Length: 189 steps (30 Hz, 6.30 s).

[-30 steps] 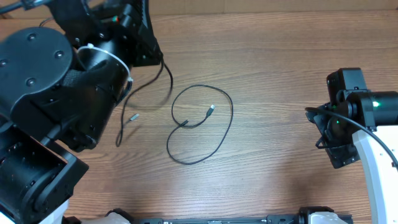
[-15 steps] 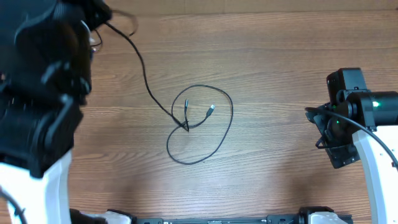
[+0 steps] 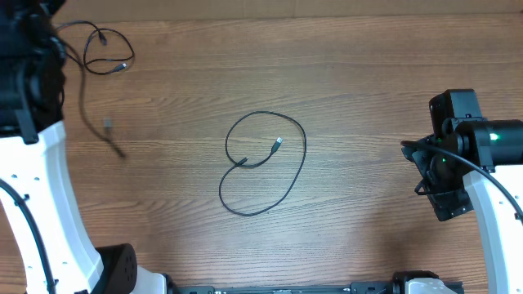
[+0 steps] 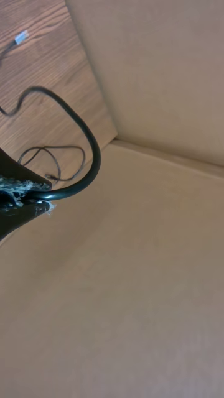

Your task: Untangle cables

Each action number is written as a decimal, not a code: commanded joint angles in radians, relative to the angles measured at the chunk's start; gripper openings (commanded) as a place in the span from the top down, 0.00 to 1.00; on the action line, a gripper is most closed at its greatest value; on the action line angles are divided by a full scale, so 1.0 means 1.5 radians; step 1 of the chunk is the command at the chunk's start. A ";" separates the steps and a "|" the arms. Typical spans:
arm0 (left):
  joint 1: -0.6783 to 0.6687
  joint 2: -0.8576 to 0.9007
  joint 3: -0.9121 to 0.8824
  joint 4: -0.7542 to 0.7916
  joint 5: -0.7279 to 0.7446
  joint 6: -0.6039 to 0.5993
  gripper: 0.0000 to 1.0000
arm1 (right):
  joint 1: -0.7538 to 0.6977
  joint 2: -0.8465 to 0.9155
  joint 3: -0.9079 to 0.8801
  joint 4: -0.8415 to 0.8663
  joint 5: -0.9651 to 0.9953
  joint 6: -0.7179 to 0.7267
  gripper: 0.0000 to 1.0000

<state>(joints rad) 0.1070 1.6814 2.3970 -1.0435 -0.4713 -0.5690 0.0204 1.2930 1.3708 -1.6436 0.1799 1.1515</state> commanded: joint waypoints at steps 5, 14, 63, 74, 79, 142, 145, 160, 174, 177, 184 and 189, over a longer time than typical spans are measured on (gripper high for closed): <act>0.079 0.047 0.005 -0.016 0.086 0.045 0.96 | -0.003 -0.011 0.016 0.000 0.002 0.004 0.00; 0.163 0.131 0.005 -0.094 0.043 0.063 0.96 | -0.003 -0.011 0.016 0.000 0.002 0.004 0.00; 0.263 0.394 0.005 -0.388 0.123 -0.054 0.02 | -0.003 -0.011 0.016 0.000 0.002 0.004 0.00; 0.264 0.406 0.004 -0.410 0.305 0.038 0.29 | -0.003 -0.011 0.016 0.000 0.002 0.004 0.00; 0.263 0.418 -0.001 -0.419 0.305 0.041 0.68 | -0.003 -0.011 0.016 0.000 0.001 0.004 0.00; 0.411 0.053 -0.157 -0.431 0.278 -0.073 0.00 | -0.003 -0.011 0.016 0.000 0.001 0.004 0.00; 0.458 0.030 -0.257 -0.429 0.273 -0.144 0.00 | -0.003 -0.011 0.016 0.000 0.002 0.004 0.00; 0.522 0.024 -0.583 -0.262 0.310 -0.165 0.00 | -0.003 -0.011 0.016 0.000 0.001 0.004 0.00; 0.548 -0.197 -0.670 -0.212 0.354 -0.130 0.00 | -0.003 -0.011 0.016 0.000 0.001 0.004 0.00; 0.548 -0.260 -0.754 -0.166 0.354 -0.139 0.00 | -0.003 -0.011 0.016 0.000 0.002 0.004 0.00; 0.552 -0.328 -0.937 -0.010 0.345 -0.177 0.00 | -0.003 -0.011 0.016 0.000 0.001 0.004 0.00; 0.553 -0.304 -0.966 0.033 0.327 -0.178 0.00 | -0.003 -0.011 0.016 0.000 0.001 0.004 0.00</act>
<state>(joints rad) 0.9302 1.2060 0.9691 -1.0180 0.0437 -0.8173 0.0200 1.2930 1.3708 -1.6436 0.1799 1.1519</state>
